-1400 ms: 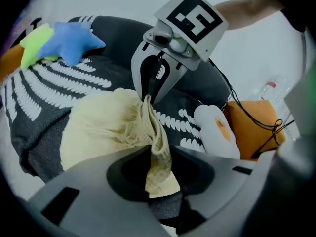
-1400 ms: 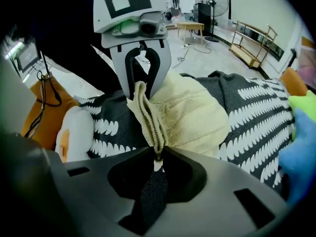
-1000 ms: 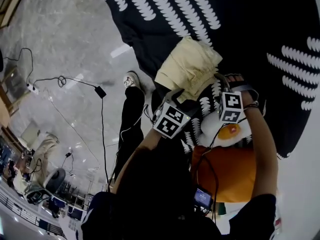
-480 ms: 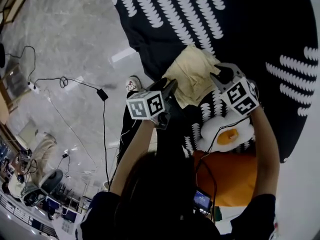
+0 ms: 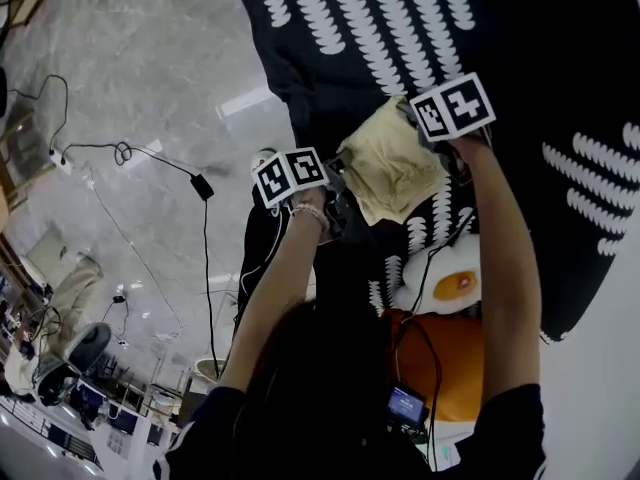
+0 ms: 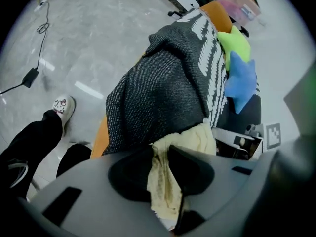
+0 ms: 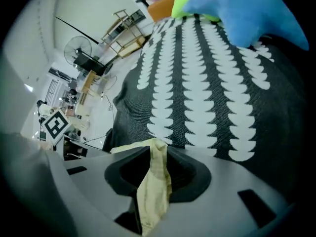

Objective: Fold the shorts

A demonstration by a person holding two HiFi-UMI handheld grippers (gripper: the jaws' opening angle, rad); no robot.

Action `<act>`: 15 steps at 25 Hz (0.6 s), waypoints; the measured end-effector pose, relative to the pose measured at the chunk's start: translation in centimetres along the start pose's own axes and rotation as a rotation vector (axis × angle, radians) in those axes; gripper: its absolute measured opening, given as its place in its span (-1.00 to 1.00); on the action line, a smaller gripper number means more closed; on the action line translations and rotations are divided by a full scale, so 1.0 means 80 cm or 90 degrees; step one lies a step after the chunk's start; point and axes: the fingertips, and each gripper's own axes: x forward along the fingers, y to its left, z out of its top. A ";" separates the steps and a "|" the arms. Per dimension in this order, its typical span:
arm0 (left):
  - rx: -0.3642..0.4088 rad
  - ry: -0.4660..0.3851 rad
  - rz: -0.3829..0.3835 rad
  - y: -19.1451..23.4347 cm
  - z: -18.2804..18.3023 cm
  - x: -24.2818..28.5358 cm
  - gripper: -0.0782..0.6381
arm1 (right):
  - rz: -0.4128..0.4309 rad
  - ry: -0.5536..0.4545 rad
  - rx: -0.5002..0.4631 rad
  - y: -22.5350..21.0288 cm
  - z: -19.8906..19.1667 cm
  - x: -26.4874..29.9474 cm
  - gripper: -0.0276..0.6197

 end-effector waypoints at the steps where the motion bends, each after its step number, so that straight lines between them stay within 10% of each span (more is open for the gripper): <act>1: 0.011 -0.001 -0.004 -0.002 0.003 -0.002 -0.52 | -0.008 0.023 -0.005 0.002 -0.003 0.010 -0.60; 3: 0.041 -0.011 -0.015 -0.008 0.008 -0.008 -0.61 | -0.026 0.042 -0.024 0.003 -0.002 0.020 -0.84; 15: 0.100 -0.164 -0.153 -0.036 0.049 -0.046 -0.72 | -0.038 -0.098 0.090 -0.077 0.043 -0.042 -0.85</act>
